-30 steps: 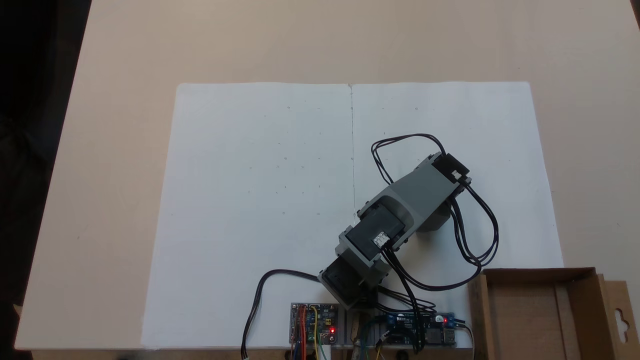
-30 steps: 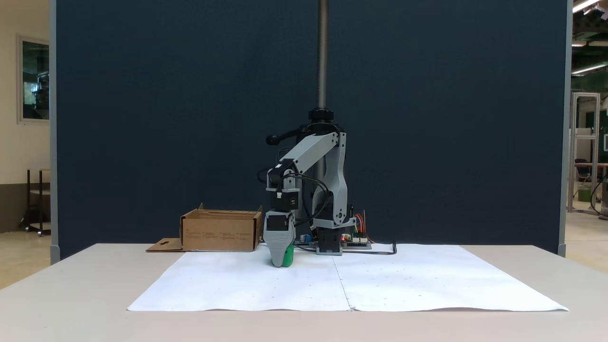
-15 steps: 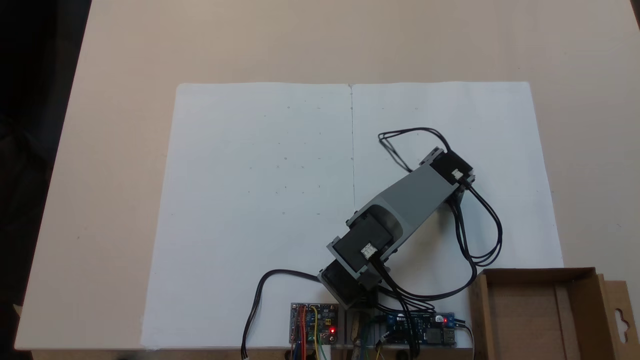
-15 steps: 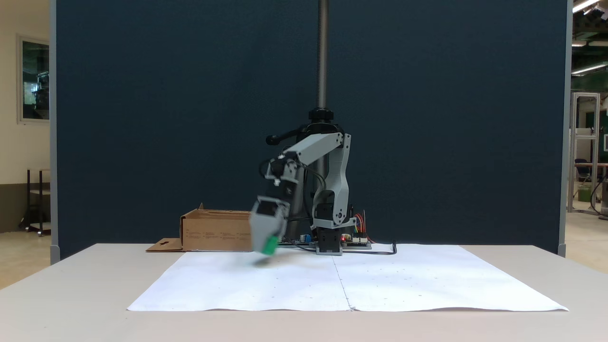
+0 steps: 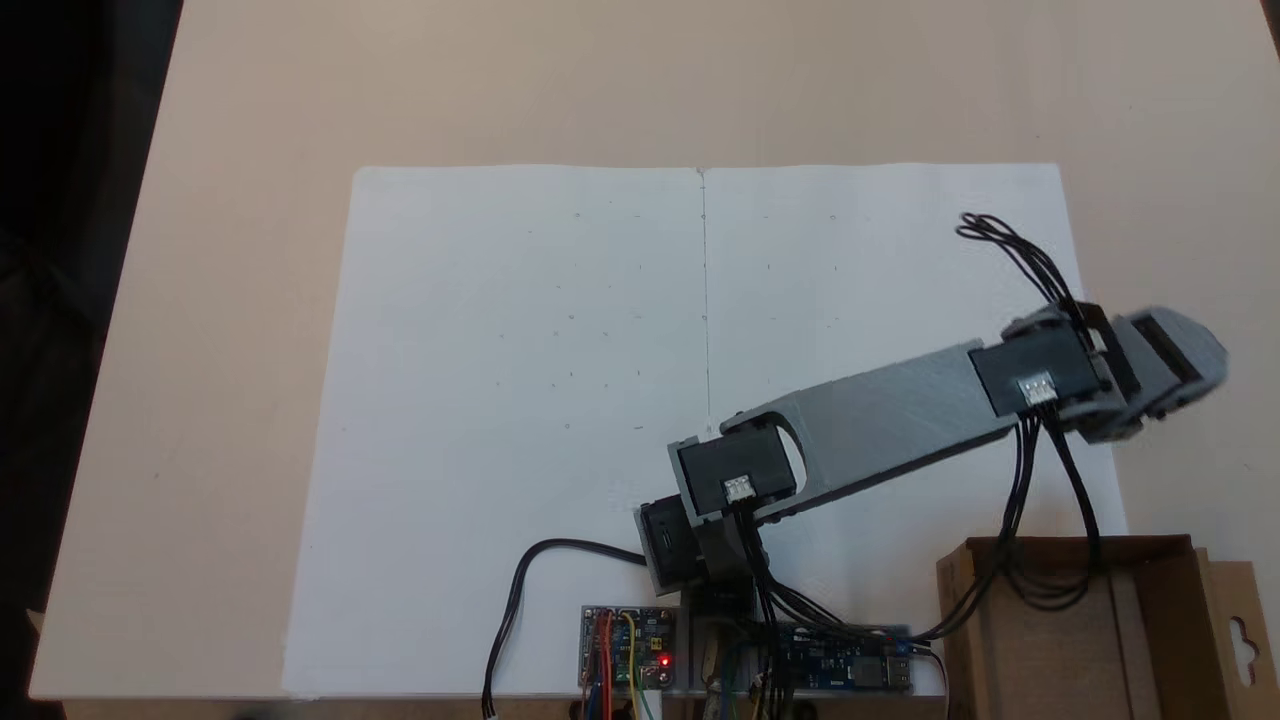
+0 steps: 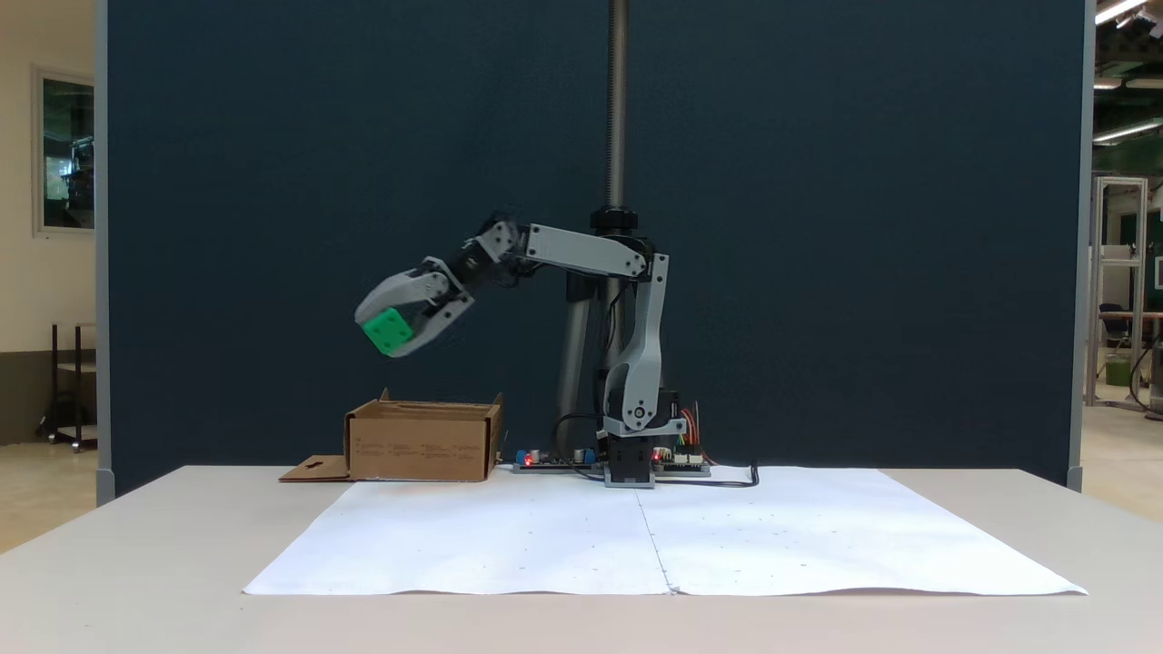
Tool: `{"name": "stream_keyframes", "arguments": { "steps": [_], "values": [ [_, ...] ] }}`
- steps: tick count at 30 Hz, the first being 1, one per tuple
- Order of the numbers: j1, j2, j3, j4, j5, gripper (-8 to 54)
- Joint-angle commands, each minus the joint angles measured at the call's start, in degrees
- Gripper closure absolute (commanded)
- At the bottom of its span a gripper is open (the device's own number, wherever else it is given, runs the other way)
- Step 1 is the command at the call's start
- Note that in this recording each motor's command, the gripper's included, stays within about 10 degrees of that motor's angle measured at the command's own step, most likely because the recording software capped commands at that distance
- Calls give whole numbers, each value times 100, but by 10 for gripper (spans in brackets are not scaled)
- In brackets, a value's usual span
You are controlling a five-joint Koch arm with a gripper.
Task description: Grasp a green dice and put it in the bin.
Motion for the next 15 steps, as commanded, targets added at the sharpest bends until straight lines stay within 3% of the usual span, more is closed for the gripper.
{"name": "stream_keyframes", "arguments": {
  "steps": [1, 15],
  "values": [
    [562, 88, -404, -246, 343, 334],
    [2531, -325, -413, 1046, 158, 334]
  ]
}}
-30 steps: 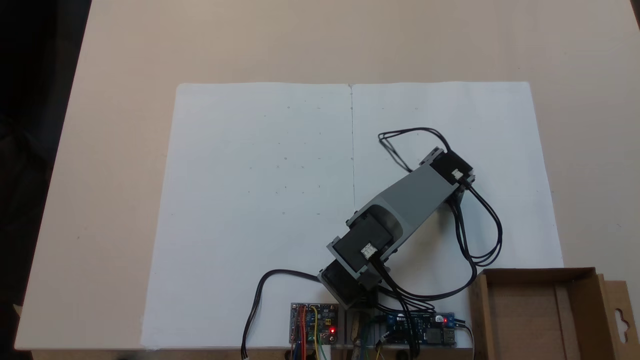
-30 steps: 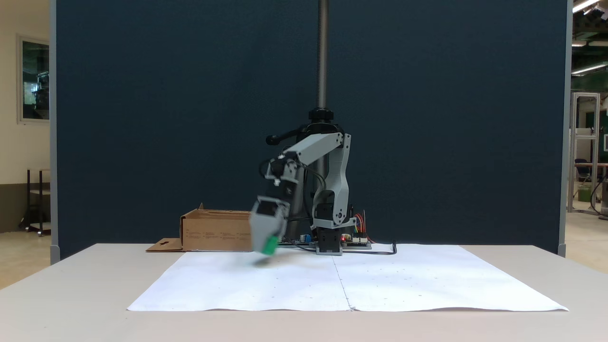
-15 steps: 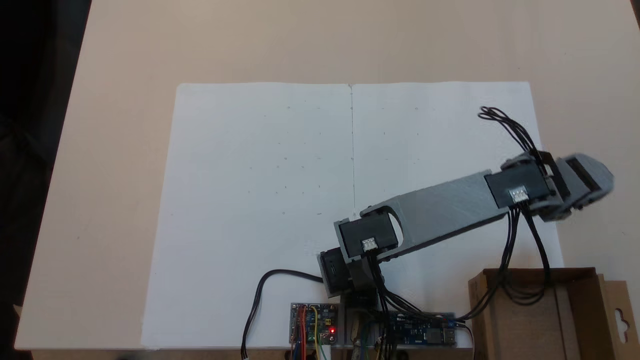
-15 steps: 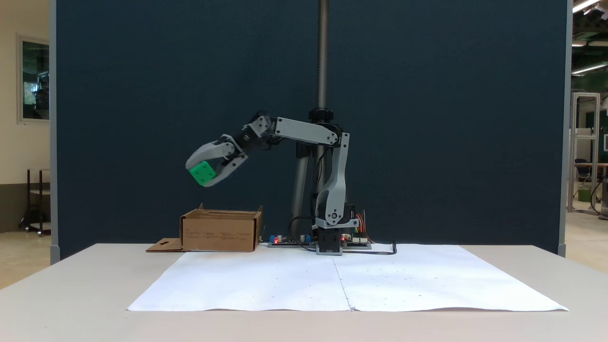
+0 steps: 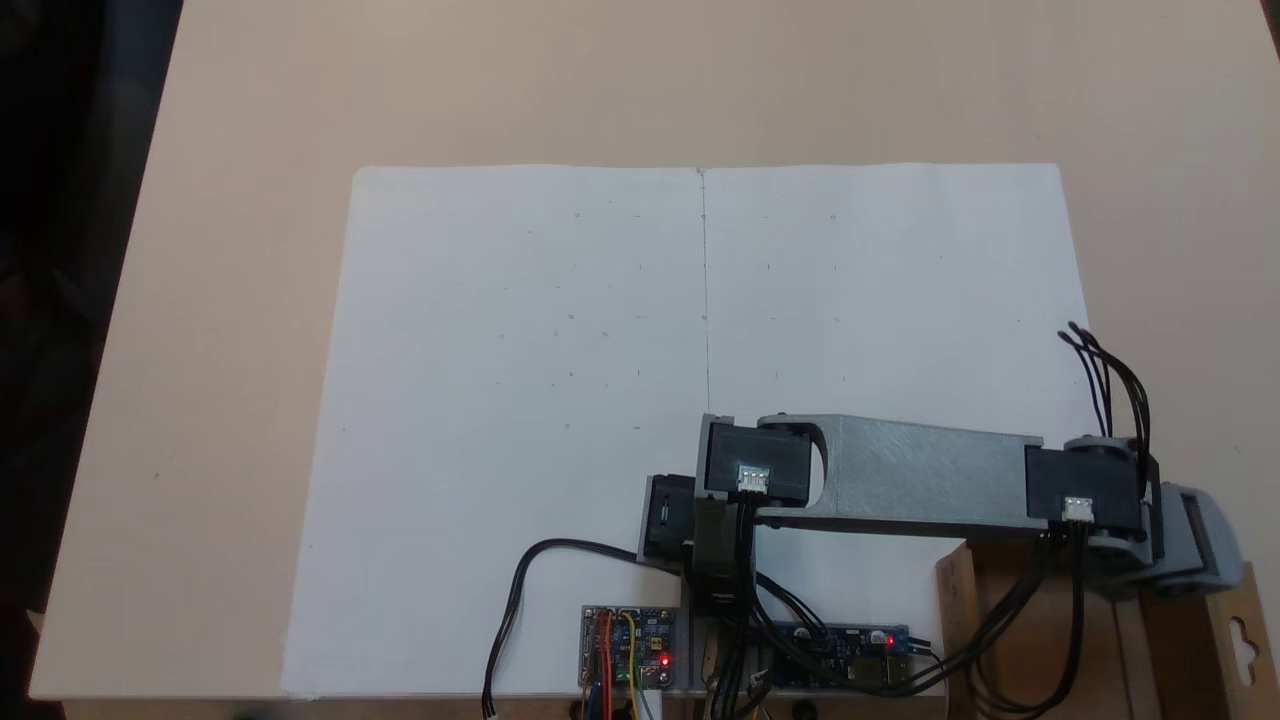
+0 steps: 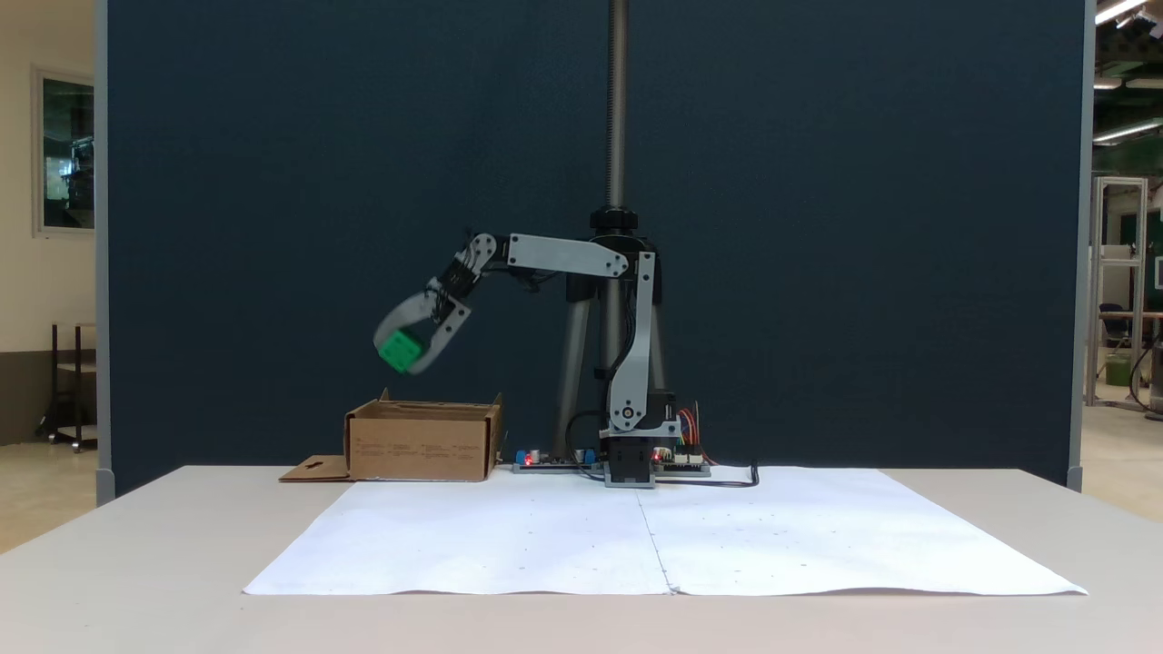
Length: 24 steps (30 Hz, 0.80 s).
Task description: Grasp a green dice and put it in the bin.
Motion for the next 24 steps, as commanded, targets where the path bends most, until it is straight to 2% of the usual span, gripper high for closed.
{"name": "stream_keyframes", "arguments": {
  "steps": [1, 15, 24],
  "values": [
    [220, 18, -378, 237, 123, 334],
    [659, -1160, -369, 369, -404, 334],
    [729, -1310, -369, 299, -492, 330]
  ]
}}
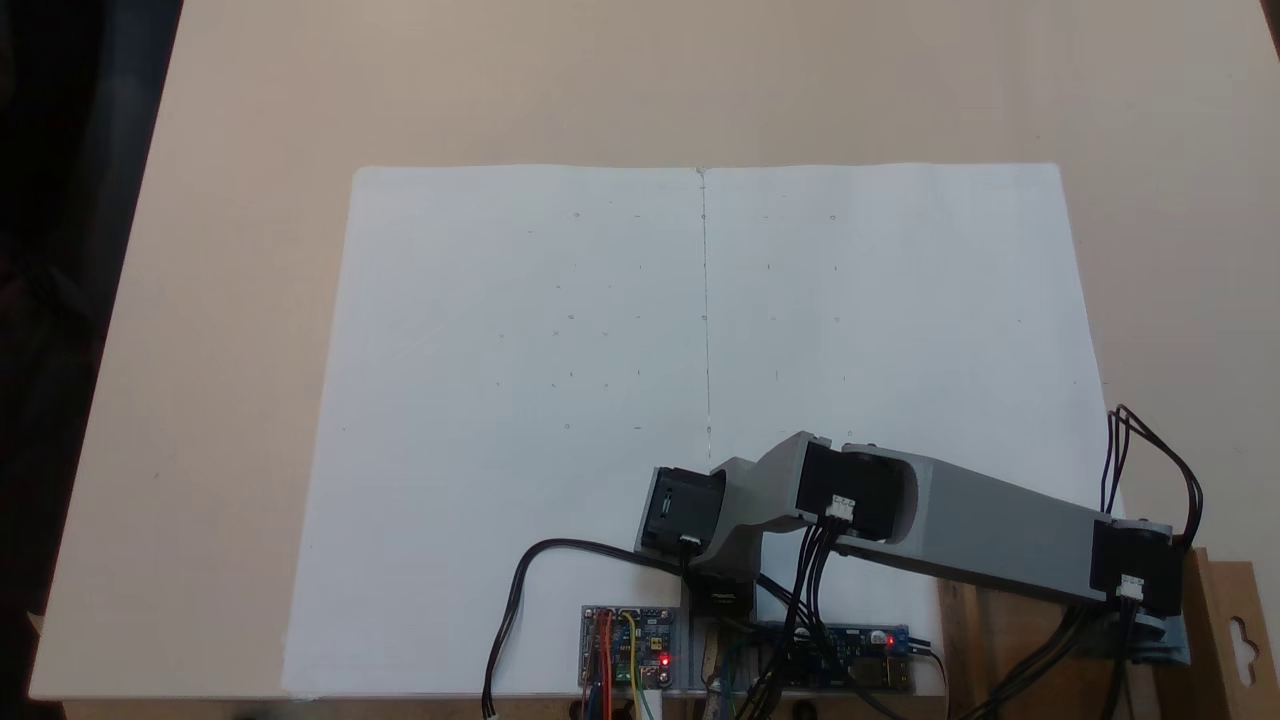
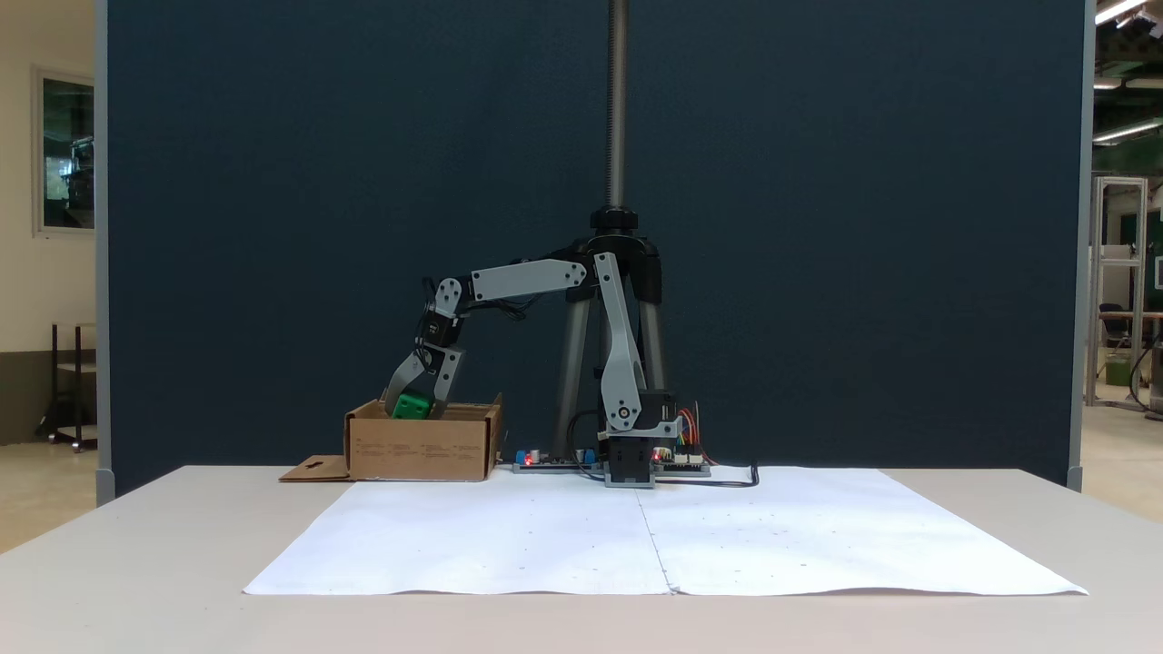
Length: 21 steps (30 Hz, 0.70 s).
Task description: Grasp a green dice and put it in the bin.
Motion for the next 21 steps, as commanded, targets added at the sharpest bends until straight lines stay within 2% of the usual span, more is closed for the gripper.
{"name": "stream_keyframes", "arguments": {
  "steps": [1, 2, 6, 14, 21],
  "values": [
    [185, 158, -290, 9, -475, 270],
    [185, 141, -290, 18, -475, 159],
    [193, 88, -290, 9, -466, 21],
    [70, 229, -290, -176, -308, 12],
    [-1046, 1151, -510, -1345, 1099, 25]
  ]
}}
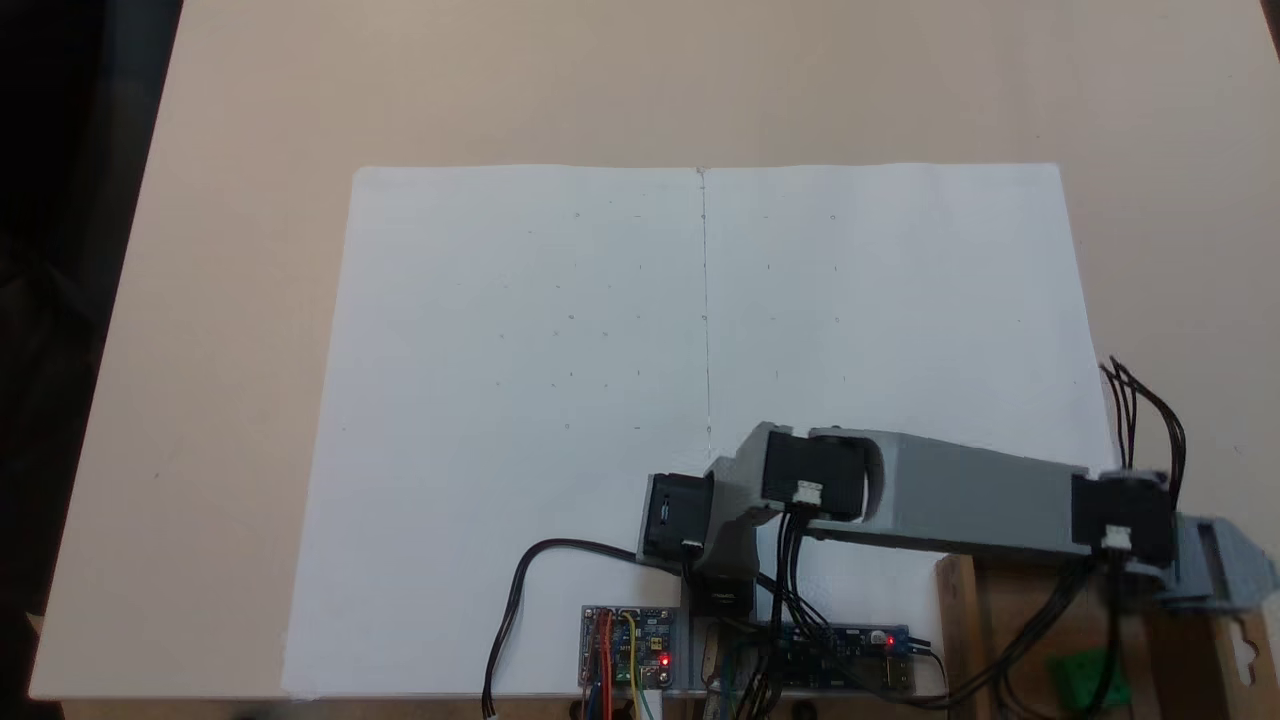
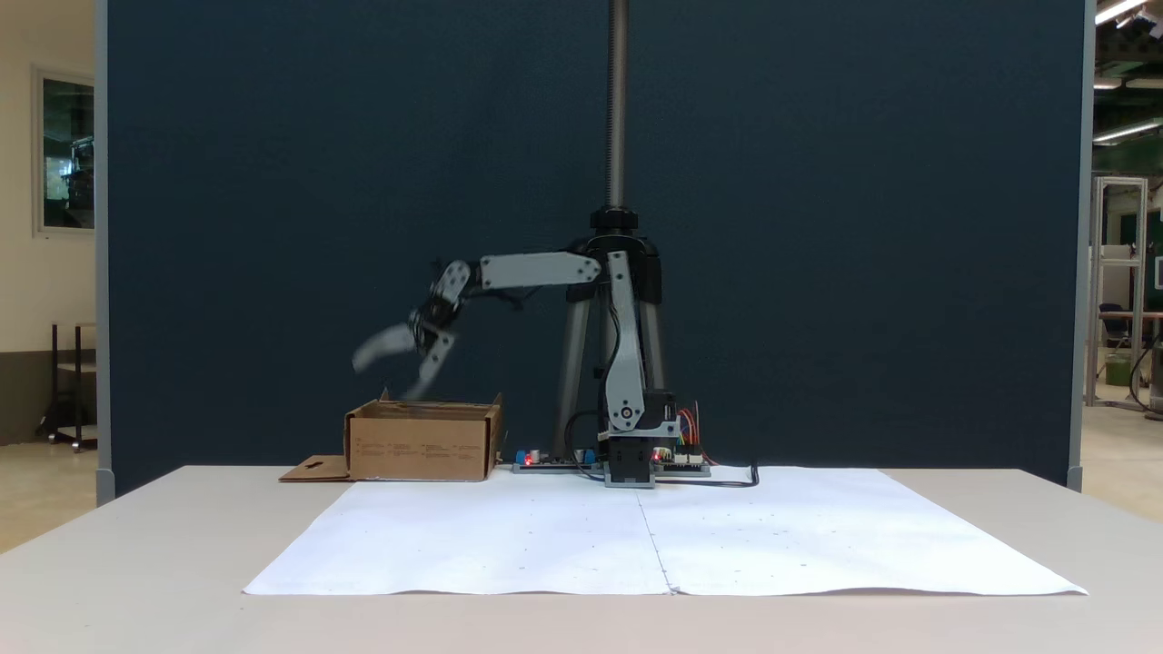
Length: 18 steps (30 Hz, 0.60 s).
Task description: Grasp a green dice and put it in the bin.
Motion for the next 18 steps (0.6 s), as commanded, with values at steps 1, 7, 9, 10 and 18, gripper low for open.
{"name": "stream_keyframes", "arguments": {
  "steps": [1, 7, 9, 10, 18],
  "values": [
    [-501, 501, -606, -562, 826, 25],
    [-2171, 773, -1274, -703, 1248, 22],
    [-2751, 940, -1274, -932, 1248, 22],
    [-3050, 984, -1274, -1081, 1248, 22],
    [-5405, 1485, -826, -1345, 1248, 22]
  ]
}}
